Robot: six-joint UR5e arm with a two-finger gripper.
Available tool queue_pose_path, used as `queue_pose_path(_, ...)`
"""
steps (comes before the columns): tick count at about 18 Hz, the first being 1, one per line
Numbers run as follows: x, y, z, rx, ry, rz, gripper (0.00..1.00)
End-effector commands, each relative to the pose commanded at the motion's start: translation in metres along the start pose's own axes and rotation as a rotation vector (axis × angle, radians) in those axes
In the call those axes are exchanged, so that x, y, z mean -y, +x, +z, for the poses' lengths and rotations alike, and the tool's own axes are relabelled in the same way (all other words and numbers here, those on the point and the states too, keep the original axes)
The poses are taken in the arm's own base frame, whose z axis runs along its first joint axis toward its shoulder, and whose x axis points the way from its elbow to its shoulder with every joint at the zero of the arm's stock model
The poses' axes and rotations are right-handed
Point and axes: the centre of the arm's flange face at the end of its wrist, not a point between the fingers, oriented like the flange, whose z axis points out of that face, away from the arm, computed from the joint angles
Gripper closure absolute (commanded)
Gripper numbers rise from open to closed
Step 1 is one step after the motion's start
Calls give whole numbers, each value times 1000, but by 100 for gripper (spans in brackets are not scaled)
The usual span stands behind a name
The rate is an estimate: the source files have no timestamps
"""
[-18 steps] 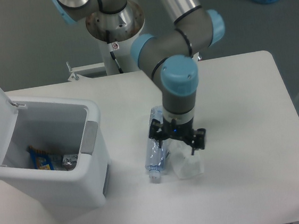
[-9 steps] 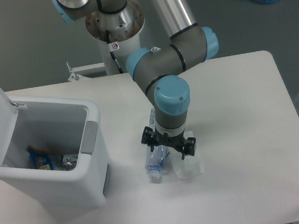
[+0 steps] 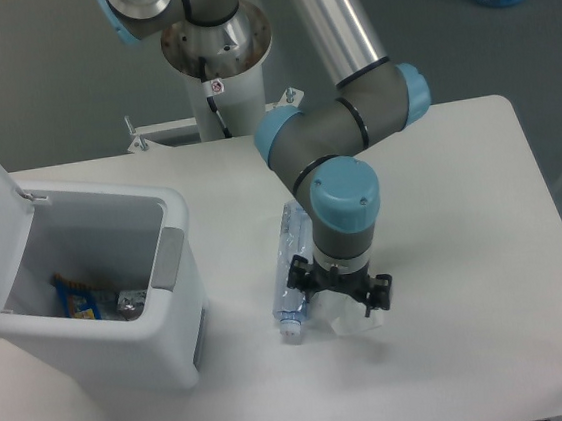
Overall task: Place the trash in the trash can
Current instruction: 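Lower the gripper onto the plastic bag and close on it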
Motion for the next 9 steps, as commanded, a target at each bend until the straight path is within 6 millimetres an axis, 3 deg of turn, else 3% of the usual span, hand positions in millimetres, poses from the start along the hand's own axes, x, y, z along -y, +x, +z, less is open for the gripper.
queue_pose_path(6, 6, 4, 15, 0, -24, -17, 39)
queue_pose_path(8, 9, 9, 15, -7, -20, -22, 68)
queue_pose_path(9, 10, 9, 14, -9, -14, -36, 88)
